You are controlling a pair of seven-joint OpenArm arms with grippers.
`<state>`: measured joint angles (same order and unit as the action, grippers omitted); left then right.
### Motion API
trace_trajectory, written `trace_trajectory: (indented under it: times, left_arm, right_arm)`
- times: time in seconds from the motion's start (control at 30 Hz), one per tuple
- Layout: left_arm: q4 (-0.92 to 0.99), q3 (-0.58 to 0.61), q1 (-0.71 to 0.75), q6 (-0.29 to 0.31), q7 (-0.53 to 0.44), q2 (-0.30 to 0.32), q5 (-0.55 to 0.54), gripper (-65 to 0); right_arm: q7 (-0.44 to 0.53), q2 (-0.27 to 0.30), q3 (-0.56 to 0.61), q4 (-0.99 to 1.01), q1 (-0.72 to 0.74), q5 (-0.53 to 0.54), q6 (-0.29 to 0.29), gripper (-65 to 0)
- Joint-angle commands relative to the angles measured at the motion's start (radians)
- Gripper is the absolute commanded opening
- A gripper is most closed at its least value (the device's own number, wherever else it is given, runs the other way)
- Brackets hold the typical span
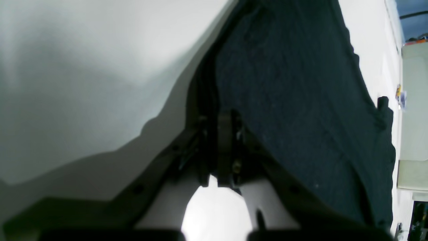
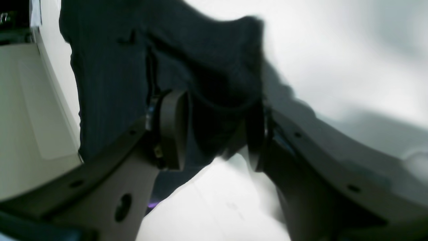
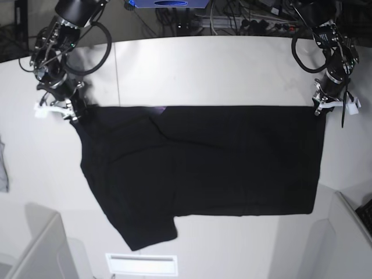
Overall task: Fold the T-shirt properly
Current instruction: 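Regrasp the shirt edge with both grippers and pull it taut, then release the shirt edge and raise both grippers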
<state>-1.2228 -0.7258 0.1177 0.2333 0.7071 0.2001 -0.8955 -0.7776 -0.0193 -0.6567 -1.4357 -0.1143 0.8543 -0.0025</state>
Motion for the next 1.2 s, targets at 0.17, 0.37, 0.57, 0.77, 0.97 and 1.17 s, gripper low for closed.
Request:
trace_trajectory:
  times: [0.17,0.37,0.57,0.77,0.97,1.17]
  left_arm:
    - [-0.005,0.001,0.009,-0.025,0.032,0.006,0.036,-65.0]
    - [-0.048,0.007,0.037,-0.024,0.032,0.006,0.036,-65.0]
    - [-0.131,0.079,0.104,-0.025,0.026,0.025,0.036,-65.0]
    - [-0.18,0.081,0.144,-0.025,0.03,0.029,0.036,-65.0]
    - [-0.275,0.082,0.215,-0.025,0.032,0.029,0.036,-65.0]
    - [-0.331,0.082,0.276,-0.025,0.032,0.029,0.036,-65.0]
  right_arm:
    - [-0.032,0.006,-0.001,0.003,-0.006,-0.039,-0.023,-54.8]
    - [-0.035,0.008,-0.013,0.003,-0.006,-0.039,-0.026,-65.0]
    - [-0.042,0.006,-0.061,0.0,-0.023,-0.037,-0.026,-65.0]
    - [-0.042,0.008,-0.061,-0.026,-0.075,-0.037,-0.026,-65.0]
    - [-0.042,0.008,-0.056,-0.086,-0.137,-0.037,-0.026,-65.0]
    - [-0.092,0.011,-0.062,-0.133,-0.169,-0.037,-0.026,-65.0]
